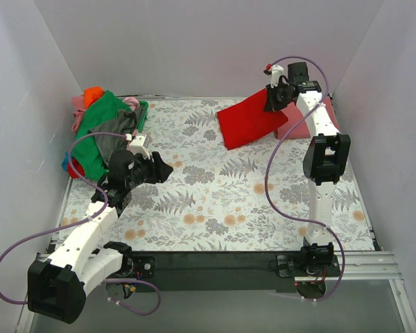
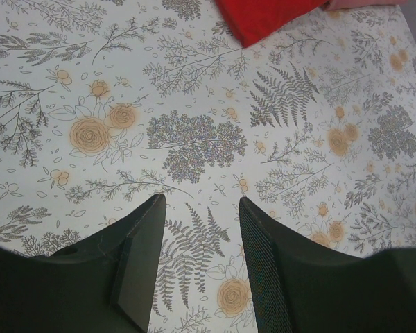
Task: Fold and stack the t-shirts
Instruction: Neatly place the folded tshirt to the corner
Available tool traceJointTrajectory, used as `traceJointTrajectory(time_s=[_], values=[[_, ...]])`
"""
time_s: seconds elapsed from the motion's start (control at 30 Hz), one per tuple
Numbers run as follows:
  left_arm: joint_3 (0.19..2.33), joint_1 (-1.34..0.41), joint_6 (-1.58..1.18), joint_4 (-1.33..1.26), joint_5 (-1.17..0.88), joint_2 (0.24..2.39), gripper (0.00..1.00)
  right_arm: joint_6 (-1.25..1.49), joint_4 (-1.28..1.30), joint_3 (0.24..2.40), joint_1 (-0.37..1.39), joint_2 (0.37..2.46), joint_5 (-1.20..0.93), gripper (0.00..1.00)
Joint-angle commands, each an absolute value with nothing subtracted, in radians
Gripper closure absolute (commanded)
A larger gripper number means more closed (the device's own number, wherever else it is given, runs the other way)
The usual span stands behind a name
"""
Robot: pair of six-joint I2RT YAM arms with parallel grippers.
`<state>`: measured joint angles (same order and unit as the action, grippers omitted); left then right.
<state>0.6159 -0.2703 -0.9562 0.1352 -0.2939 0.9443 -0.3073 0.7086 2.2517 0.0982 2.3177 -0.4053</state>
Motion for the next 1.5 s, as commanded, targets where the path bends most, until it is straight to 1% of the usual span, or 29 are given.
traceJointTrajectory(time_s=[0.0, 0.33, 0.5, 0.77, 1.47], values=[[0.614, -0.267, -0.936, 0.14, -0.282, 0.937, 0.55, -0.351, 0.684, 2.307, 0.094, 2.264, -0.289, 0.99], [0.612, -0.267, -0.933, 0.137, -0.287, 0.942, 0.55, -0.377, 0.585, 2.26, 0.094, 2.18, -0.144, 0.99], [0.611, -0.267, -0.933, 0.133, -0.287, 0.942, 0.55, -0.383, 0.574, 2.26, 0.095, 2.163, -0.072, 0.99], [0.607, -0.267, -0.93, 0.13, -0.293, 0.94, 0.55, -0.42, 0.519, 2.177, 0.092, 2.086, 0.035, 0.99], [0.606, -0.267, -0.922, 0.127, -0.293, 0.946, 0.55, -0.453, 0.517, 2.146, 0.021, 2.051, 0.008, 0.99]])
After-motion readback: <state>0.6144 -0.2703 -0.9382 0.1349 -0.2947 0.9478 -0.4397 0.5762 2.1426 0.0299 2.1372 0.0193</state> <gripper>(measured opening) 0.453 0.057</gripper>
